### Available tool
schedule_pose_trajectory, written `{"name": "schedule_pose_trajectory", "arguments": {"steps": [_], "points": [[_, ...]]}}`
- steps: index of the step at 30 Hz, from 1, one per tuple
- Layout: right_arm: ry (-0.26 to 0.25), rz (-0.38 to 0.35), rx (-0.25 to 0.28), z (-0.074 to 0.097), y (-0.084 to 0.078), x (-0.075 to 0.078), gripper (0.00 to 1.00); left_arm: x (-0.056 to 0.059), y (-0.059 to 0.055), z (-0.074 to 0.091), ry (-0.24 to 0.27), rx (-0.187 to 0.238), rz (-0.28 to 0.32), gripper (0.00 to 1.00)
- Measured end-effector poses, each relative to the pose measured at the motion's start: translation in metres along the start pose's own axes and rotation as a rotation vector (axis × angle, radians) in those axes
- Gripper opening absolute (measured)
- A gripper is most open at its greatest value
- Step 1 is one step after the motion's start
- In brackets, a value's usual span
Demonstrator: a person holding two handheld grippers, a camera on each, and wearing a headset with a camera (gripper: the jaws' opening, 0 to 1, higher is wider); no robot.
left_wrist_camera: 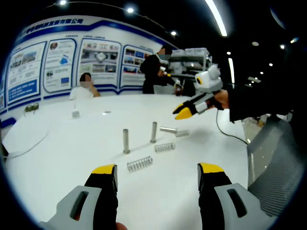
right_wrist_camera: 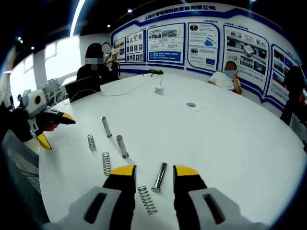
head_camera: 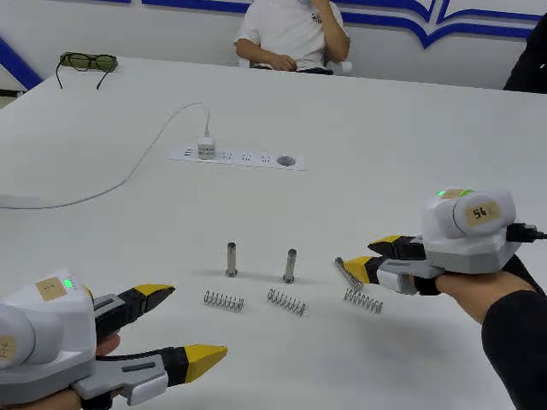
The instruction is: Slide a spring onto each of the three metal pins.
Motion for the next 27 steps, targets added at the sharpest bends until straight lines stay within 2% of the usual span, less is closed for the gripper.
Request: {"name": "schedule_pose_trajectory", "arguments": {"steps": [8,16,27], "points": [[-0.024,-0.003,-0.052,-0.018,0.002,0.005,0.27,0.000,-0.001,0.000,0.002,-0.004,0.003,0.69],[-0.061,-0.044,-0.124,-0.032,-0.008,0.012,0.22,-0.002,-0.004,-0.001,0.003,-0.008,0.009,0.69],[-0.066,-0.061,-0.183,-0.048,-0.017,0.012,0.19,-0.006,-0.008,-0.001,0.010,-0.013,0.016,0.68]]}}
Point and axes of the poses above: the centre of the closed fingertips' face, and the gripper's own axes: z roughly backward along the fingers, x roughly to its right, y roughly out of its top, the point moved 4 cm from there along z, roughly backward along the fingers, and after that the axes turned 3 degrees about y, right-handed, at the moved point
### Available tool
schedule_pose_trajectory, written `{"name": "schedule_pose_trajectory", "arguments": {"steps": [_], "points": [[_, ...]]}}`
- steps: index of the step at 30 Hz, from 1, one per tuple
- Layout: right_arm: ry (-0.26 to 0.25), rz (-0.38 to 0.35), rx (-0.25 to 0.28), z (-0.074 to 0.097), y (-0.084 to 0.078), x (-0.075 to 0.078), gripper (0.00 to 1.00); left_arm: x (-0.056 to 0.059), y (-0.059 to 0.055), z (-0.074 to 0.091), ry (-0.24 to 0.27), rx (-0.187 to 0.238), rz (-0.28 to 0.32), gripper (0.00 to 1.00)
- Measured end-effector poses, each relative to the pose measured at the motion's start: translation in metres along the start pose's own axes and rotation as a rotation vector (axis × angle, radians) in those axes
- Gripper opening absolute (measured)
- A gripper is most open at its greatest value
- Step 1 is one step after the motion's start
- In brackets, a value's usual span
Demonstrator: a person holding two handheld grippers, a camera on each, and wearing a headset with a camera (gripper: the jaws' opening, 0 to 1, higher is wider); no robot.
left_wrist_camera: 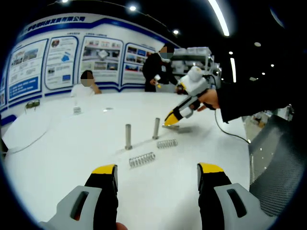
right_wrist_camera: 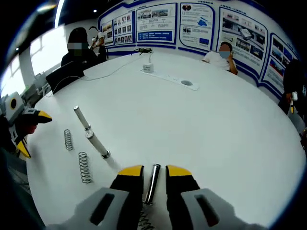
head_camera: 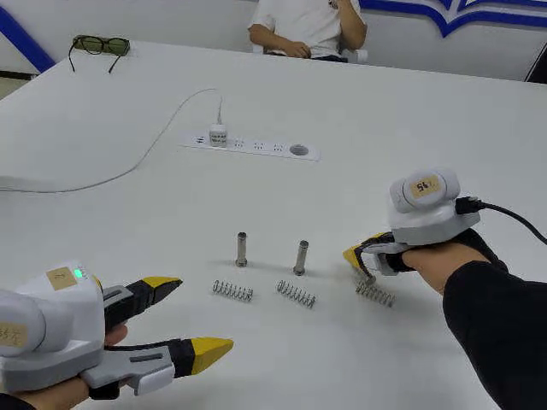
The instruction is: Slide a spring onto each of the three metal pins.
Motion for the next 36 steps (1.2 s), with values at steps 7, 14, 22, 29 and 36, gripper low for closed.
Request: {"name": "schedule_pose_trajectory", "arguments": {"steps": [7,14,22,29,36], "points": [[-0.003,-0.008,-0.024,-0.0040,-0.0016,-0.0004,0.16,-0.0030,-0.0006,-0.0003,0.007,-0.001,0.004,0.68],[-0.005,-0.025,-0.036,-0.0068,-0.0028,0.0019,0.14,-0.0048,-0.0019,-0.0006,0.012,0.001,0.011,0.68],[-0.003,-0.030,-0.050,-0.0079,-0.0060,0.0017,0.11,-0.0070,-0.0039,0.0004,0.018,0.001,0.018,0.68],[-0.009,0.001,-0.044,-0.0092,-0.0055,0.0023,0.09,-0.0064,-0.0040,-0.0007,0.014,0.002,0.019,0.68],[-0.021,-0.003,-0.046,-0.0071,-0.0044,0.0027,0.09,-0.0062,-0.0014,0.0013,0.016,0.005,0.015,0.67]]}}
Point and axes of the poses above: the centre of the closed fingertips' face, and the gripper's own axes: z roughly backward along the fingers, x roughly to its right, y roughly out of its top, the point moved 4 cm from there along z, roughly backward along the fingers, and after that the axes turned 3 degrees about y, right-handed, at the moved point
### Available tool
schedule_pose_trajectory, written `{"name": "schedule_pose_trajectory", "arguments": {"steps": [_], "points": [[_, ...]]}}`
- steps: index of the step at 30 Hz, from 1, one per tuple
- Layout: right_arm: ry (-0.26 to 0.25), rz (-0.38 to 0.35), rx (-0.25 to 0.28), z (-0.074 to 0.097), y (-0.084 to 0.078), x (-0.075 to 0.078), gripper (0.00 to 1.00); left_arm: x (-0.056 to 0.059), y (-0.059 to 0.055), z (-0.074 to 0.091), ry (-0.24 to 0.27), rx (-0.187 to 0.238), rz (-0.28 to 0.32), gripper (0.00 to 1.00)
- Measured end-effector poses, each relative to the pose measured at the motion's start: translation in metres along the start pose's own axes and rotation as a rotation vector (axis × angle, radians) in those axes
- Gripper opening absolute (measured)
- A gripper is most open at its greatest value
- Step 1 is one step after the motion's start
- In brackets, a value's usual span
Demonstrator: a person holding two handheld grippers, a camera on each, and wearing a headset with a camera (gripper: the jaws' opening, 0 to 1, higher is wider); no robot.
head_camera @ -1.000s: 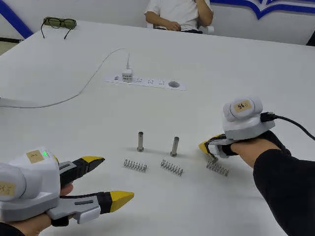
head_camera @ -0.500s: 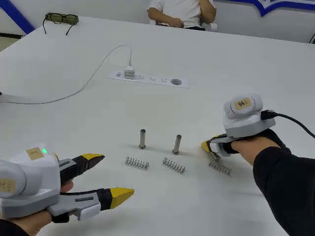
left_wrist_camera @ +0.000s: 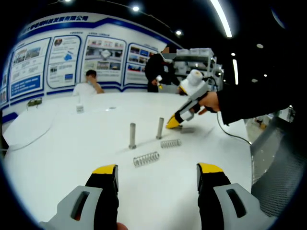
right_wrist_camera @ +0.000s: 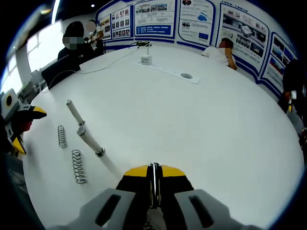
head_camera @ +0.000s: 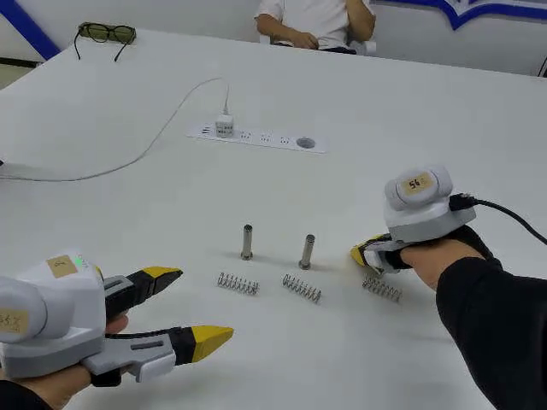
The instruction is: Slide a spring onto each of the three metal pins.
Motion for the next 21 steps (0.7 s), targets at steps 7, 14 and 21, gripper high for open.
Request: {"name": "schedule_pose_trajectory", "arguments": {"steps": [7,14,21], "points": [[0.004,-0.008,0.036,0.016,0.006,-0.002,0.09,-0.001,0.000,0.001,0.004,0.001,0.000,0.67],[-0.004,0.003,0.068,0.031,0.008,-0.004,0.09,0.004,0.006,0.000,-0.006,0.008,-0.012,0.67],[-0.019,0.007,0.093,0.043,0.008,-0.006,0.09,0.006,0.012,0.002,-0.008,0.015,-0.026,0.67]]}}
Point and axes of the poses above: the centre of the closed fingertips' face, and the gripper's own axes: z roughly backward along the fingers, x roughly to its right, y roughly out of its top, the point moved 4 cm from there along z, roughly backward along the fingers, and after that the axes turned 3 degrees about y, right-handed, at the moved point
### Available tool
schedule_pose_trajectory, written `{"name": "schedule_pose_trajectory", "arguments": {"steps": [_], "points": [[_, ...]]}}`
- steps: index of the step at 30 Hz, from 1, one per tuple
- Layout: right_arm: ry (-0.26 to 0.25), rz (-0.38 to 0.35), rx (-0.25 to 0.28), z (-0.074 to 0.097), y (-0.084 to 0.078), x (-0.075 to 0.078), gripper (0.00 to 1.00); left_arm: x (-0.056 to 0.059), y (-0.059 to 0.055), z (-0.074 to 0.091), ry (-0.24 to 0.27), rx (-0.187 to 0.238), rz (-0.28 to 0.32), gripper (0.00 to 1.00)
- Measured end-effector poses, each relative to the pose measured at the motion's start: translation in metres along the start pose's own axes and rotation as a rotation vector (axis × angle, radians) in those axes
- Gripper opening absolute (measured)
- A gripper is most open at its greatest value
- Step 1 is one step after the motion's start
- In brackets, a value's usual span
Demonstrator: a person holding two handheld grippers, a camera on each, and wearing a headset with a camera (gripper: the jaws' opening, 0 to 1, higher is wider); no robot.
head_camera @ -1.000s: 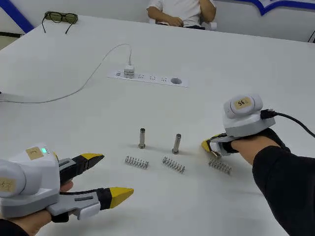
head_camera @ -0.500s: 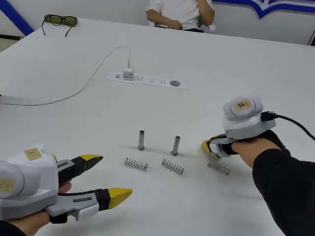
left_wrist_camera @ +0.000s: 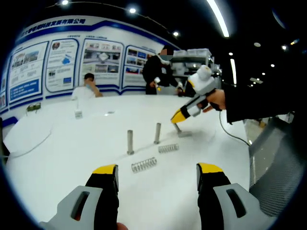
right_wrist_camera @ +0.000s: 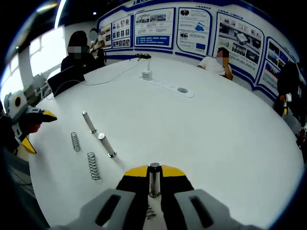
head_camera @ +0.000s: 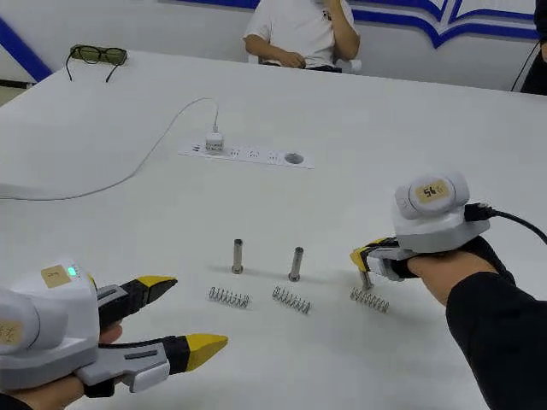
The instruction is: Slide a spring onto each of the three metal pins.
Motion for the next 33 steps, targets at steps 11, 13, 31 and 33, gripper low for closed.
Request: {"name": "schedule_pose_trajectory", "arguments": {"steps": [11,13,31,33], "points": [[-0.012,-0.014,0.018,0.011,-0.006,0.001,0.08,0.003,0.006,0.001,-0.002,0.009,-0.016,0.67],[-0.015,-0.018,0.023,0.013,-0.007,0.001,0.08,0.003,0.007,0.001,-0.003,0.010,-0.018,0.67],[-0.030,-0.050,0.056,0.030,-0.017,0.001,0.08,0.005,0.012,0.001,-0.013,0.017,-0.034,0.67],[-0.031,-0.053,0.058,0.032,-0.019,0.001,0.08,0.006,0.012,0.001,-0.014,0.016,-0.035,0.67]]}}
Point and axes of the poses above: the centre of the closed fingertips' face, and the gripper's own axes: z roughly backward along the fingers, x roughly to its right, y roughly out of its top, the point moved 4 cm from there along z, roughly backward along the fingers, and after that the axes turned 3 degrees about y, right-handed, at the moved point
